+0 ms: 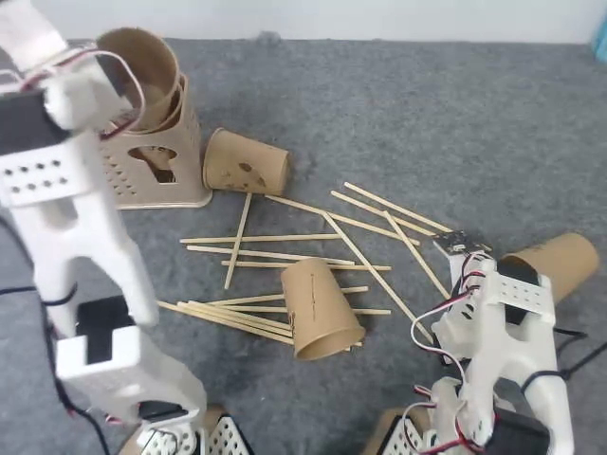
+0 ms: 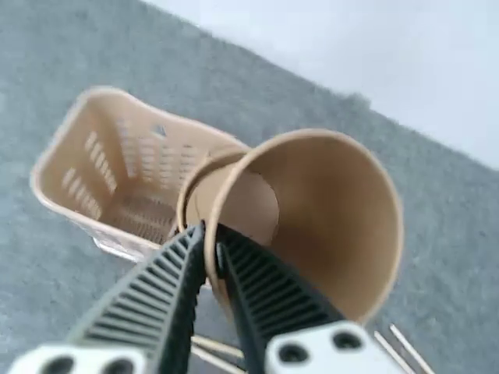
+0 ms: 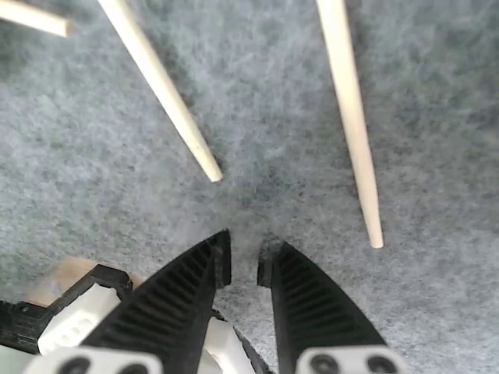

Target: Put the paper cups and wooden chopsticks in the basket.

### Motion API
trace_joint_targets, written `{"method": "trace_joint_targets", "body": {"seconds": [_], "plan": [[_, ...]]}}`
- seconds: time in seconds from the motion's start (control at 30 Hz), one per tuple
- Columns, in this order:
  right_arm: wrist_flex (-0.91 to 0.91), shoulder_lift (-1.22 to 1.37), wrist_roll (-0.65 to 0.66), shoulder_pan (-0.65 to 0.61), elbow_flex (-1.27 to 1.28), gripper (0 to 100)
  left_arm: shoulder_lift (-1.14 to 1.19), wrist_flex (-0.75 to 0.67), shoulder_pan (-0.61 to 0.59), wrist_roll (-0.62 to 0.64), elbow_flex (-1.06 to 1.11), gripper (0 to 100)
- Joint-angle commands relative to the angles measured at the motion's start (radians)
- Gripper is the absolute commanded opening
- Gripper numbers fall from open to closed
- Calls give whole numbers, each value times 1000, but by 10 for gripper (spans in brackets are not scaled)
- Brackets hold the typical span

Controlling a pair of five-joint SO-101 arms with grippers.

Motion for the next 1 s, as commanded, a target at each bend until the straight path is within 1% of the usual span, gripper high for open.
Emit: {"method": "trace_joint_targets", "body": {"seconds": [0.0,0.1,0.23,0.33,0.5,0.6,0.77,0.87,0.97], "plan": [[-10,-36,12,-7,-9,69,21,5,9,43,-5,11],[-10,-36,12,-7,-9,69,118,3,8,46,-54,11],[-8,-36,12,-7,-9,69,269,11,-2,49,-173,11],[-8,-36,12,-7,-9,69,368,11,-15,84,-255,11],[-8,-36,12,-7,-9,69,460,29,-37,86,-341,11],[-10,-36,14,-7,-9,69,423,29,-66,84,-355,12],[-12,-36,14,-7,-9,69,233,31,-126,84,-340,12],[-12,-36,14,-7,-9,69,110,31,-132,80,-248,12],[-12,-36,14,-7,-9,69,28,28,-94,20,-104,12]]}}
